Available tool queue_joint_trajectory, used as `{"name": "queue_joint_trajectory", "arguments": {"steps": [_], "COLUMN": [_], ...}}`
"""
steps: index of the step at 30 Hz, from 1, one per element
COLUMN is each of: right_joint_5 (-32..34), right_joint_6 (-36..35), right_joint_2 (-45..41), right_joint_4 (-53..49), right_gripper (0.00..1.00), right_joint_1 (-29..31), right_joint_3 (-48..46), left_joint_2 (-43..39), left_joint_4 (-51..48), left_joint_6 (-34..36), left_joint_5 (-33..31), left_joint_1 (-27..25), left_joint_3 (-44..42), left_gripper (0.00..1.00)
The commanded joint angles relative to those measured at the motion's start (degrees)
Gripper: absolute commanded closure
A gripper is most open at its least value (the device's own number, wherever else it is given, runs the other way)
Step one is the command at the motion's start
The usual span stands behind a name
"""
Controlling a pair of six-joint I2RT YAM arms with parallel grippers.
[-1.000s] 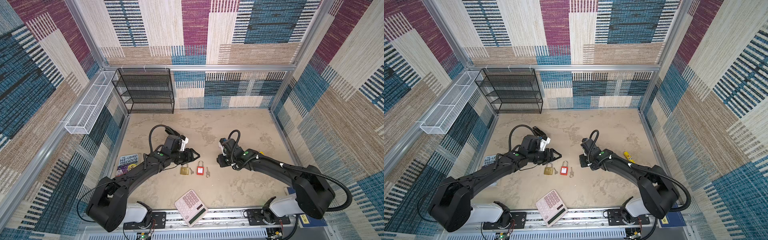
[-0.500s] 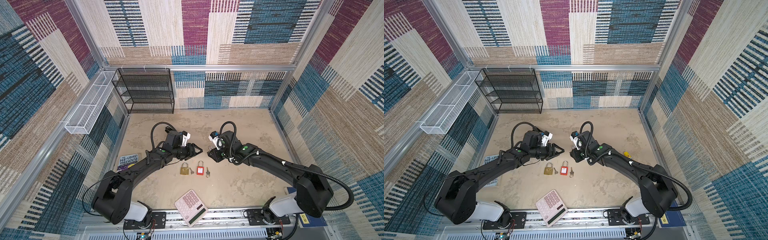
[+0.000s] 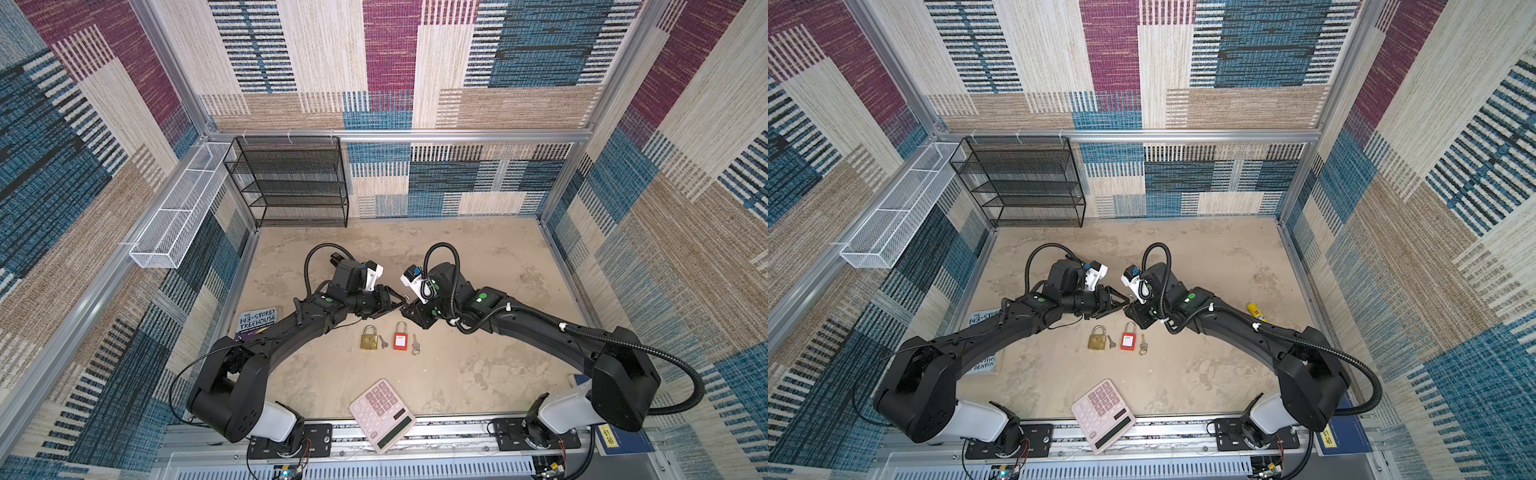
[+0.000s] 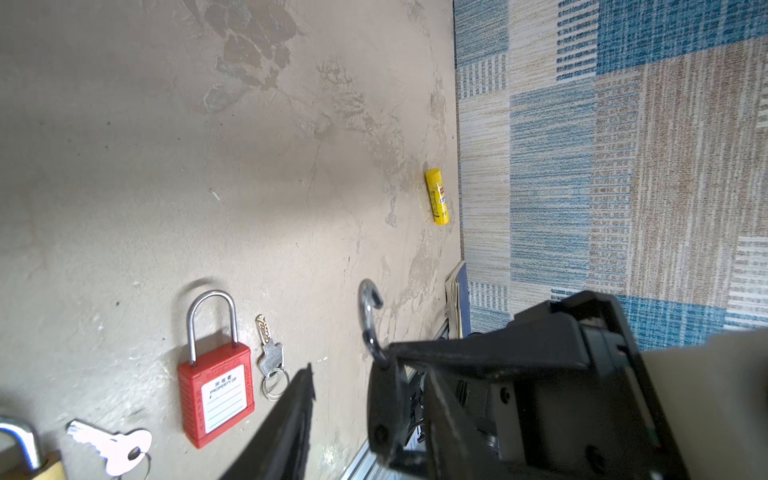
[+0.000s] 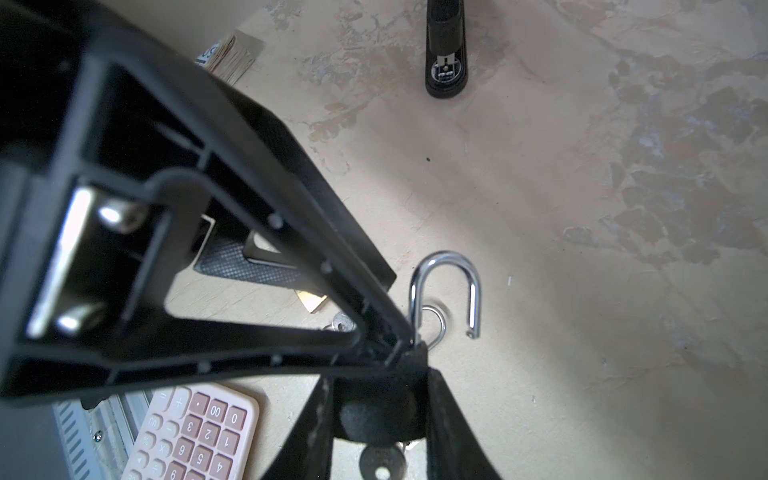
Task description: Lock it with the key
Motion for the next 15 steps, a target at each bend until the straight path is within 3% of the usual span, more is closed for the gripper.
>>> {"name": "queue_joint_trajectory", "arguments": {"steps": [1, 15], "right_joint_5": [-1.3, -3.2], "right_joint_6": [-0.4, 0.1], "right_joint_2": [0.3, 0.8], "right_joint_4": [2.9, 4.0], "right_gripper": [0.74, 0.73], "right_joint_1": [0.4, 0.4], "right_joint_3": [0.9, 2.2], "left_joint_2": [-0.4, -1.0], "left_joint_4": [0.7, 0.1], "left_joint_6": [-0.6, -0.5], "left_joint_5": [0.7, 1.1], "left_joint_1": [0.1, 0.1], "left_joint_3": [0.4, 0.2], "left_gripper": [0.6, 0.81]}}
